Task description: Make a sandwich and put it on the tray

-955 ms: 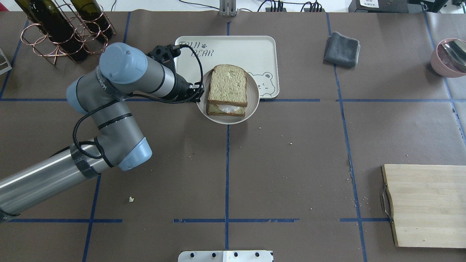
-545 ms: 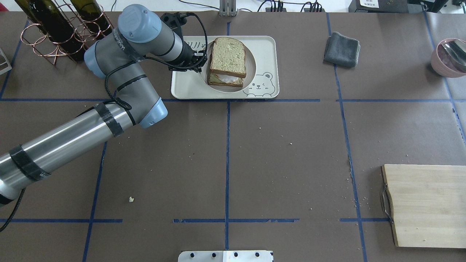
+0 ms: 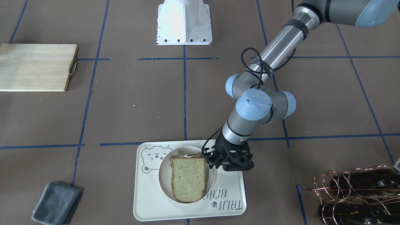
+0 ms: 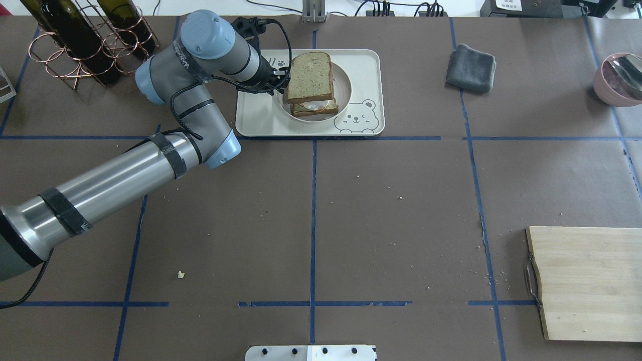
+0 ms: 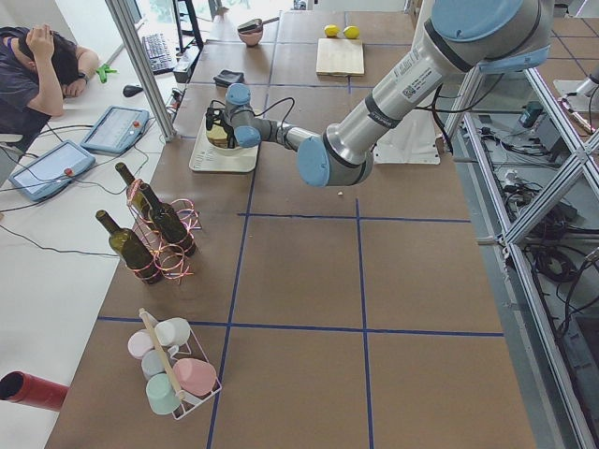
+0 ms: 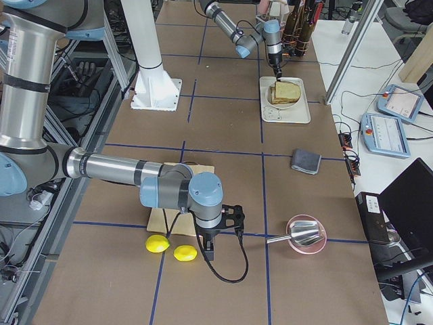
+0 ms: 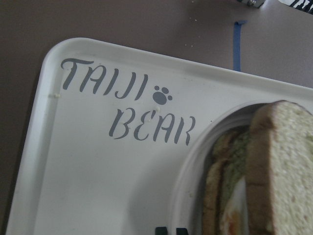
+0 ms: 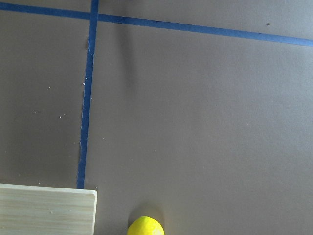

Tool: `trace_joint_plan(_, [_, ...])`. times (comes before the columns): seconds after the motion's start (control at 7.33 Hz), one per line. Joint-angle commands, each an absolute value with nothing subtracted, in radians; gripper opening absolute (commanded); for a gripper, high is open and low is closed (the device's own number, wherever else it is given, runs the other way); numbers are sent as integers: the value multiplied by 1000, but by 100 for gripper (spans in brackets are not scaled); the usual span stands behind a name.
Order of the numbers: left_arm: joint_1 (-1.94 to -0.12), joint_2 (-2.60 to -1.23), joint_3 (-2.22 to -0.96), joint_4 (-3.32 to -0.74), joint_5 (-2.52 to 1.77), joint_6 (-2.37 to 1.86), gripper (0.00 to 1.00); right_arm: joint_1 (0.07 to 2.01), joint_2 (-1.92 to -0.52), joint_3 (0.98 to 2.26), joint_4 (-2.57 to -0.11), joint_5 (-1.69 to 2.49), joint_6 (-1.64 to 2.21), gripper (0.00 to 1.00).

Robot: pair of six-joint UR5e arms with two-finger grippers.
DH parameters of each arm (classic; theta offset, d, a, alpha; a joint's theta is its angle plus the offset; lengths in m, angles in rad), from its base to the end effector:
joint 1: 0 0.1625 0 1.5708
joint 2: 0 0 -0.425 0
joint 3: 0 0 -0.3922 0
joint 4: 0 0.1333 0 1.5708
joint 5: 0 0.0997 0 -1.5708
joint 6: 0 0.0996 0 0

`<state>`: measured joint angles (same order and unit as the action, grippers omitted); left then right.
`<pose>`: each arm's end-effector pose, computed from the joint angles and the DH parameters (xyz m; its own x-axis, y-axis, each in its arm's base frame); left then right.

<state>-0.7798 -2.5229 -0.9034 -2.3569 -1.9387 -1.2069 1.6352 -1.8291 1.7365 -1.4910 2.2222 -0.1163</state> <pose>0.5373 -0.6684 0.2559 0.4722 0.0001 -0.8815 0.2821 0.9474 0.1512 0.0973 -0.3752 0.6901 0.7952 -0.0573 0.6036 0.0281 0.9979 0.0576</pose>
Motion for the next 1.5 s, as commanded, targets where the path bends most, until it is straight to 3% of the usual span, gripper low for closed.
trace_joint_plan(0.0, [-819, -2510, -934, -2347, -1936, -1120, 100, 1635, -1827, 1733, -1491, 2223, -114, 100])
trace_joint_plan(0.14, [-851, -2453, -1030, -2292, -1942, -1083, 100, 1635, -1827, 1732, -1491, 2224, -114, 100])
trace_joint_plan(0.41, [-891, -2314, -1353, -2020, -2006, -958, 100, 1634, -1824, 1730, -1491, 2224, -114, 100])
trace_joint_plan(0.68, [-943, -2133, -1712, -1758, -2028, -814, 100, 1634, -1824, 1724, -1491, 2224, -114, 100])
trace_joint_plan(0.95, [-1068, -1904, -1947, -1629, -2037, -518, 100, 1635, -1827, 1724, -1491, 2226, -117, 100])
trace_joint_plan(1.36, [-1406, -1638, -1904, -1626, -2335, -142, 100, 1635, -1827, 1726, -1491, 2229, -118, 100])
